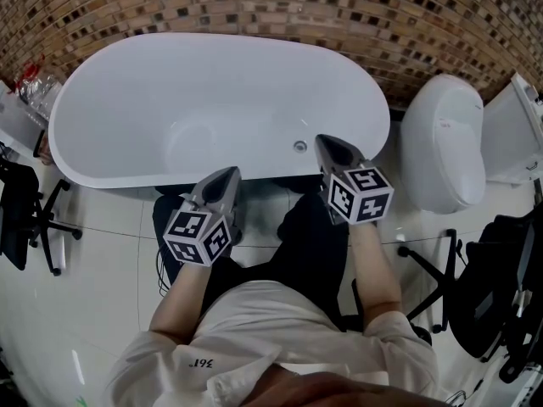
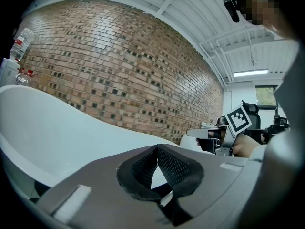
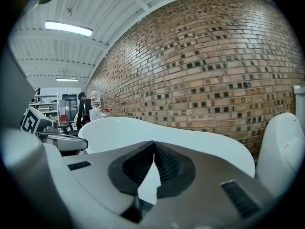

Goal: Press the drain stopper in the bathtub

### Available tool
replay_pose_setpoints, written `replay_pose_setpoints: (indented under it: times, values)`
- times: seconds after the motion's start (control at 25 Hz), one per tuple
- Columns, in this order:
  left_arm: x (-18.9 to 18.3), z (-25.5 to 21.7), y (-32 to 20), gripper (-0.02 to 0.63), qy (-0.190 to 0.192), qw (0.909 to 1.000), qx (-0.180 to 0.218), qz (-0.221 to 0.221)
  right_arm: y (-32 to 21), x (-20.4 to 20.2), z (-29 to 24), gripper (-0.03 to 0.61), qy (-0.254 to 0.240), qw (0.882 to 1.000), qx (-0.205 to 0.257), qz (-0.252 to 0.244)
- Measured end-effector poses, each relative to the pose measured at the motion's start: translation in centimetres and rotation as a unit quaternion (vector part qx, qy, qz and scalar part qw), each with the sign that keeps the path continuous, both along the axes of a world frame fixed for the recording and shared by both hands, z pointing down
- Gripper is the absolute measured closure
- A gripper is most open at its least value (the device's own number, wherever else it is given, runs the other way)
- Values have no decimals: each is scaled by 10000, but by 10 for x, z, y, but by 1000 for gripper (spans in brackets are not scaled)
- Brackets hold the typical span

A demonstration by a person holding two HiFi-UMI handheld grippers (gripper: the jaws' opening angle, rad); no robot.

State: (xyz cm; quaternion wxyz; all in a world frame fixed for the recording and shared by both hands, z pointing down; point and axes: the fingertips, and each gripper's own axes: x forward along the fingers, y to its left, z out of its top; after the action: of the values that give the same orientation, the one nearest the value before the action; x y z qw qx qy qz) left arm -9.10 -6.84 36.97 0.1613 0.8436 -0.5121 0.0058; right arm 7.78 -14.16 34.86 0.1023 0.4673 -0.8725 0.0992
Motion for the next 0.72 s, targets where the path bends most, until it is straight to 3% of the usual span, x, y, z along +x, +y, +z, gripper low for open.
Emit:
replay_pose_setpoints:
  times: [0.72]
  values:
    - [-5, 6, -5, 607, 45, 10000, -65, 46, -6, -1, 9, 571, 97, 9999, -141, 9]
